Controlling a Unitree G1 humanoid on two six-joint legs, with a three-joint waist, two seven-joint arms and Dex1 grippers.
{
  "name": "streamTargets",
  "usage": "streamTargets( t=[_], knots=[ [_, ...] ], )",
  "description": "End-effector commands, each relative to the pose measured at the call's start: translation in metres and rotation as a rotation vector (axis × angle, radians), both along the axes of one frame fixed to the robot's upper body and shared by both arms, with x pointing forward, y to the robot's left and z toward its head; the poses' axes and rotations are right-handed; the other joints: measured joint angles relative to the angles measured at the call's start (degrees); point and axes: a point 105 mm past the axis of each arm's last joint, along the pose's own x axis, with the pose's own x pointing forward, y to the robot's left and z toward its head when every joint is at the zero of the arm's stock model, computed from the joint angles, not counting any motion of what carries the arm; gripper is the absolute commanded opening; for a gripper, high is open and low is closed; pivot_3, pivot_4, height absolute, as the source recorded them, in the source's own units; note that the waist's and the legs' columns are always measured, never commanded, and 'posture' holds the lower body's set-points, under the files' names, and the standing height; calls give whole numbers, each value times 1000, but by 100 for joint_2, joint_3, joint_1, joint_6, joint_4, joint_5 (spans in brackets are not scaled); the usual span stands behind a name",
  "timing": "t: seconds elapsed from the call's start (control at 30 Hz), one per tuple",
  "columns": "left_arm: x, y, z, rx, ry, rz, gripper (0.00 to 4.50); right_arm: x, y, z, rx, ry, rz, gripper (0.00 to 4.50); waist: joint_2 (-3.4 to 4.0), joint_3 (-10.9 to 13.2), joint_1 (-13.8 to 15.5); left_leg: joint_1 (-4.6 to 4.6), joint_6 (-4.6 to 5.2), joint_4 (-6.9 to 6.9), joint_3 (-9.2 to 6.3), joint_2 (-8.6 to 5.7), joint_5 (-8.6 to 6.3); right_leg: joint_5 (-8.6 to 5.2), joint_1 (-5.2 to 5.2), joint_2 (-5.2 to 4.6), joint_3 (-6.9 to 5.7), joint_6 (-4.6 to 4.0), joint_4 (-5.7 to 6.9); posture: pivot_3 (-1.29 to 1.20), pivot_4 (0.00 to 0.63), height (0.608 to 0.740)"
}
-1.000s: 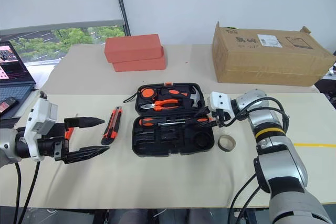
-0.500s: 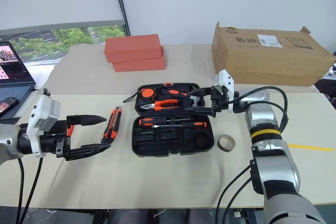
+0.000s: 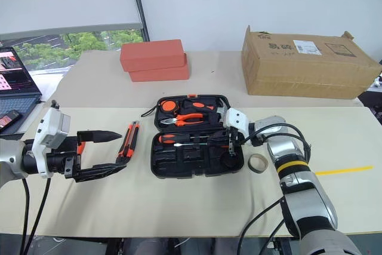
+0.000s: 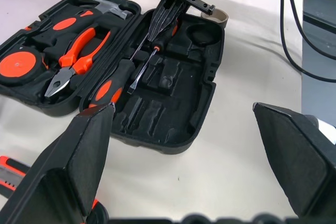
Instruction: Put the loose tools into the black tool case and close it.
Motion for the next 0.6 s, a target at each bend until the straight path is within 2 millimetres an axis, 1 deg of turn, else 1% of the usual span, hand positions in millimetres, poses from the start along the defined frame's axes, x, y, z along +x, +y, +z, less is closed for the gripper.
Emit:
streamTargets(
  t=[0.03, 0.13, 0.2, 0.27, 0.3, 0.33, 0.37, 0.43, 0.5, 0.53, 0.57, 0.6],
  knots=[
    [2, 2, 3, -19, -36, 38, 4500, 3, -2, 0, 84, 47, -63, 59, -4, -2, 7, 0, 0, 0, -1, 0, 0, 0, 0, -1, 1, 0, 0, 0, 150, 712],
    [12, 14, -7, -24, -58, 161, 4500, 1, 1, 38, 278, 35, -19, 59, -1, 1, 1, -12, 0, 0, -2, 1, 0, 2, -8, -2, 4, -3, 2, 0, 150, 712],
    [21, 26, -15, -42, -69, 289, 4500, -4, -1, 55, 357, 67, 6, 59, 6, 6, -4, -18, 1, -1, -2, 0, 0, 3, -16, -4, 6, -4, 3, 0, 150, 712],
    [35, 47, -24, -59, -106, 452, 4500, -10, -3, 71, 419, 54, 36, 628, 7, 6, -9, -24, 1, -2, -3, 5, 0, 3, -19, -6, 7, -5, 2, 0, 150, 712],
    [41, 60, -29, -47, -127, 540, 4500, -14, -3, 78, 443, 44, 52, 855, 7, 6, -9, -22, 1, -3, -4, 6, 0, 3, -18, -23, 7, -6, 1, 0, 150, 712],
    [46, 72, -34, -27, -150, 616, 4500, -18, -3, 83, 460, 36, 69, 1257, 7, 6, -4, -22, 1, -5, -5, 6, 0, 3, -18, -26, 4, -6, 0, 0, 150, 712],
    [51, 82, -38, -16, -170, 690, 4500, -22, -2, 88, 474, 40, 86, 1506, 6, 6, -4, -22, 1, -6, -6, 5, 0, 3, -18, -28, 0, -6, -1, 0, 150, 712],
    [60, 107, -49, 25, -198, 851, 4500, -33, -1, 96, 508, 52, 137, 2237, 6, 6, 5, -21, 5, -9, -7, 5, -3, 3, -16, -32, -2, -7, -3, 0, 150, 712],
    [64, 118, -61, 46, -191, 928, 4500, -42, 0, 100, 526, 68, 183, 2972, 4, 8, 9, -23, 17, -9, -7, 4, -10, 3, -16, -45, -3, -7, -2, 0, 150, 712],
    [65, 120, -67, 61, -187, 941, 4500, -45, 1, 102, 536, 71, 197, 3192, 4, 8, 12, -24, 20, -8, -7, 3, -11, 4, -16, -49, -6, -7, -3, 0, 150, 712],
    [66, 119, -71, 58, -176, 951, 4500, -46, 1, 104, 541, 69, 204, 3594, 3, 8, 12, -24, 20, -8, -7, 1, -12, 4, -16, -52, -9, -7, -3, 0, 150, 712],
    [67, 122, -75, 74, -177, 974, 4500, -47, 2, 106, 545, 61, 207, 3905, 3, 8, 13, -25, 22, -8, -7, 0, -13, 4, -17, -58, -11, -6, -3, 0, 150, 712]
  ],
)
